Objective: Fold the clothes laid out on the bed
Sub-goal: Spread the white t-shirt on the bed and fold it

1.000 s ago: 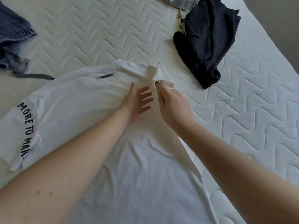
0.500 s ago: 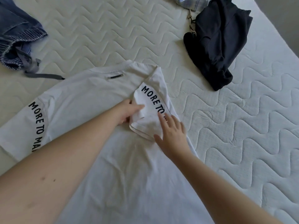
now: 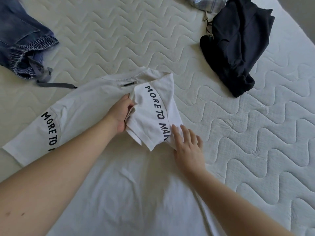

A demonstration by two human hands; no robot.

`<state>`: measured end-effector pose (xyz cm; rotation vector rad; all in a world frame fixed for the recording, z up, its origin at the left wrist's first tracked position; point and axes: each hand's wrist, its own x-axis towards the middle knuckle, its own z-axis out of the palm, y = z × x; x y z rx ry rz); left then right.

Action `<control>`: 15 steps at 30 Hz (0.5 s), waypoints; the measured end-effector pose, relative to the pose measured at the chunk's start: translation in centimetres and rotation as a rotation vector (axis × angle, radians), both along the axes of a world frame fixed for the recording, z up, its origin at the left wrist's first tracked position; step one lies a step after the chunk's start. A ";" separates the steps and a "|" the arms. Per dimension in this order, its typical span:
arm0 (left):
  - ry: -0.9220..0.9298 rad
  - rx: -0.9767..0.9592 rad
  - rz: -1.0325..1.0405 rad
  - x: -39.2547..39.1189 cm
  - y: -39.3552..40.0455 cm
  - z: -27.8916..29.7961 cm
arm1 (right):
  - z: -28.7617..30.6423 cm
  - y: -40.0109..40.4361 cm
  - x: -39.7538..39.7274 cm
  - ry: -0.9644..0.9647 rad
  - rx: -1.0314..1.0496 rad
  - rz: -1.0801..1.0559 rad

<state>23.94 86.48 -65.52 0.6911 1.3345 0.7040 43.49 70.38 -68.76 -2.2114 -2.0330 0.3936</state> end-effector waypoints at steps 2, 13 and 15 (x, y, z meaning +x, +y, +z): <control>0.166 -0.043 0.057 -1.0 -0.9 -1.2 | -0.2 -0.3 -0.6 -0.009 0.047 0.015; 0.695 0.270 0.079 -3.2 -2.7 -3.6 | -1.0 -2.0 -2.1 -0.011 -0.029 0.078; 0.632 0.326 0.130 -3.2 -2.7 -3.1 | -1.2 -2.1 -1.9 0.017 -0.070 0.085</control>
